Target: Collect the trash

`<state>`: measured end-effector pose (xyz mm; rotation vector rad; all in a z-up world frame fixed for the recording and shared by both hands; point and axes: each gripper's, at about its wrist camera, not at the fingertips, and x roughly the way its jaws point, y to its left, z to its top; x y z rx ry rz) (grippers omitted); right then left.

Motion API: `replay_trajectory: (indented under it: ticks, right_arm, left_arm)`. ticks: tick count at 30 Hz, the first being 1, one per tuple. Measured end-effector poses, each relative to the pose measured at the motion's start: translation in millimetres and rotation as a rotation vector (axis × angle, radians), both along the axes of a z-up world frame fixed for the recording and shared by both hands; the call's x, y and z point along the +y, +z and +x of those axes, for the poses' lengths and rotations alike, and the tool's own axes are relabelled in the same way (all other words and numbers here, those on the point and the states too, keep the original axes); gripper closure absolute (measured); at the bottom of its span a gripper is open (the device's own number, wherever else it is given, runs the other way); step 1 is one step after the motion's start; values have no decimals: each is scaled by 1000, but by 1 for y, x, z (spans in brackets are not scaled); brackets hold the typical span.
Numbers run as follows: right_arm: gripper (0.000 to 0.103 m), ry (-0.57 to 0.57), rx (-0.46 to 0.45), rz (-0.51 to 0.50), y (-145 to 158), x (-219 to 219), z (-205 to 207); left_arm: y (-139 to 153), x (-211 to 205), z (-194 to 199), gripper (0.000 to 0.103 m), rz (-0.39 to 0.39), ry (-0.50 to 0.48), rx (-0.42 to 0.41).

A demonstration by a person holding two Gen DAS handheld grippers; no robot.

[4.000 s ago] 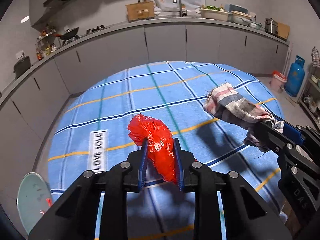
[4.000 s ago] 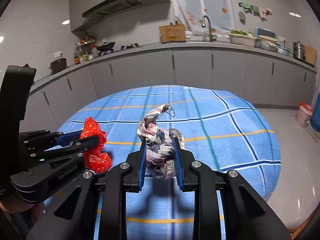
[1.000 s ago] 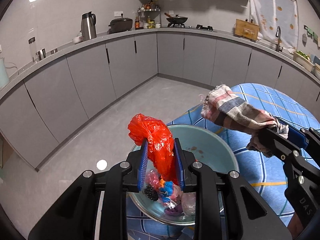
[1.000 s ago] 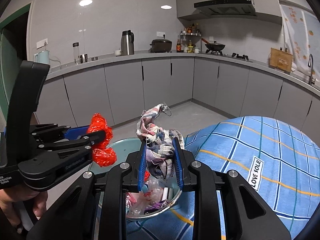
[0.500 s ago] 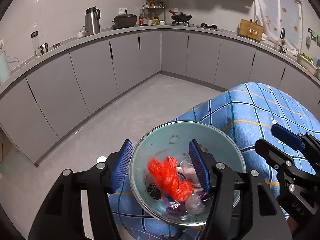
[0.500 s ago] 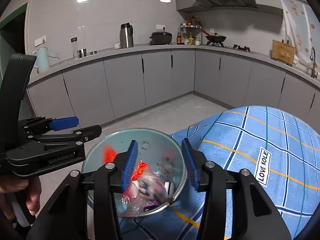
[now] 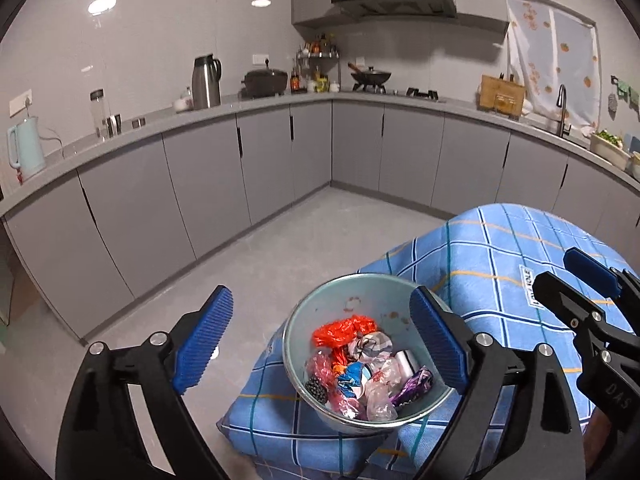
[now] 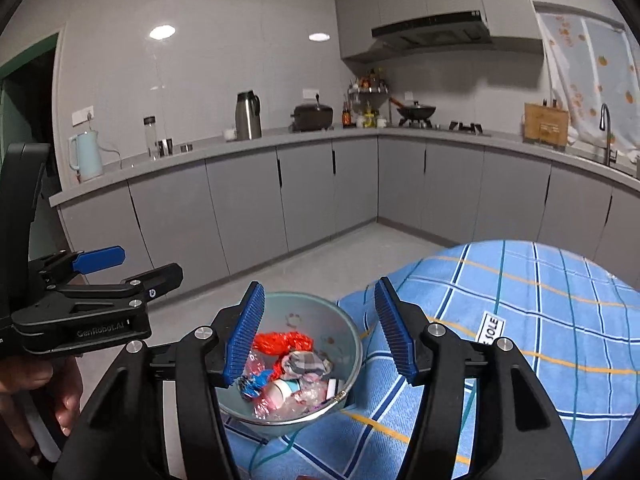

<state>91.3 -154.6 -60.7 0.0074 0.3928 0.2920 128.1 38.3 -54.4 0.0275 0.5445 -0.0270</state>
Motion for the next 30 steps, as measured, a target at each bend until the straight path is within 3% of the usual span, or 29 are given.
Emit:
replay_trajectory:
  ticks: [9,30]
  right_arm:
    - [45,5,-36,1,16,2,-12]
    - [45,5,-45,10,18,1,-18]
  left_arm:
    - [16,-2,-13,14,-1,-17,-34]
    - [23,2,-20,14,-13,-19,-57]
